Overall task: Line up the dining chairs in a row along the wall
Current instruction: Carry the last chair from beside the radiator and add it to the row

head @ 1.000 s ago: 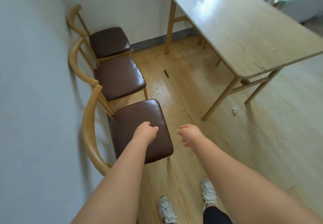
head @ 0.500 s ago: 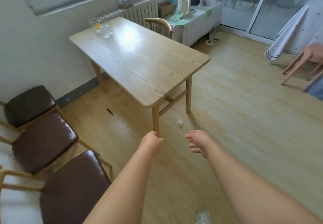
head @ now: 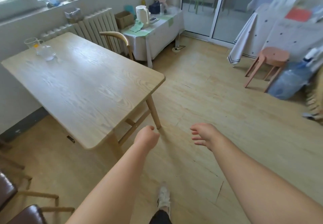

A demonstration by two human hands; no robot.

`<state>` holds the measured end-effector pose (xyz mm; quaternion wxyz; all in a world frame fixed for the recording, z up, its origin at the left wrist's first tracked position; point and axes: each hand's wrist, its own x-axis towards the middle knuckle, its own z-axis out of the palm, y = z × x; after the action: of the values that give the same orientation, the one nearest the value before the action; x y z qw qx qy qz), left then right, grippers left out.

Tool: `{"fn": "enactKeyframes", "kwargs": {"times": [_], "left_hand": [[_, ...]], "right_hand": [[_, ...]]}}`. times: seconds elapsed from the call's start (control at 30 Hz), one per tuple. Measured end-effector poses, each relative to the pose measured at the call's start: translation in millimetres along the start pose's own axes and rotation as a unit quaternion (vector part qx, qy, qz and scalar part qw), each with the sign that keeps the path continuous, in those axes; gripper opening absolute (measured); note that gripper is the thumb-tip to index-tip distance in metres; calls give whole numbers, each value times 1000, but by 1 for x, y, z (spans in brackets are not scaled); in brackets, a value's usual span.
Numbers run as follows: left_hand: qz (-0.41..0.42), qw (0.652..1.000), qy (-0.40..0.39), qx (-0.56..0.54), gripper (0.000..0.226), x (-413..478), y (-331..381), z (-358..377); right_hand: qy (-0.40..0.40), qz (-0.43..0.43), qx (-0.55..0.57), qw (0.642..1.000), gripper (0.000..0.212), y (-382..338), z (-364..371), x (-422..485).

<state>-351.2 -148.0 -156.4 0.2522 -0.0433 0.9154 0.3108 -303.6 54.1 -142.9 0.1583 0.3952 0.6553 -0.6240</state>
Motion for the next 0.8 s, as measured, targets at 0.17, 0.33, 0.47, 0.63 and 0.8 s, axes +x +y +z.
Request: {"fn": "enactKeyframes", "kwargs": {"times": [0.17, 0.33, 0.47, 0.63, 0.8], "left_hand": [[10, 1000, 14, 3, 51, 95, 51, -7], [-2, 1000, -8, -5, 51, 184, 105, -23], [-5, 1000, -14, 1, 52, 249, 156, -40], [10, 1000, -6, 1, 49, 313, 209, -39], [-10, 999, 24, -19, 49, 391, 260, -37]], "right_hand": [[-3, -17, -5, 1000, 38, -72, -10, 73], [-13, -5, -18, 1000, 39, -144, -18, 132], [-13, -10, -10, 1000, 36, -198, -35, 180], [-19, -13, -15, 1000, 27, -250, -58, 241], [-53, -23, -49, 997, 21, -320, -76, 326]]}}
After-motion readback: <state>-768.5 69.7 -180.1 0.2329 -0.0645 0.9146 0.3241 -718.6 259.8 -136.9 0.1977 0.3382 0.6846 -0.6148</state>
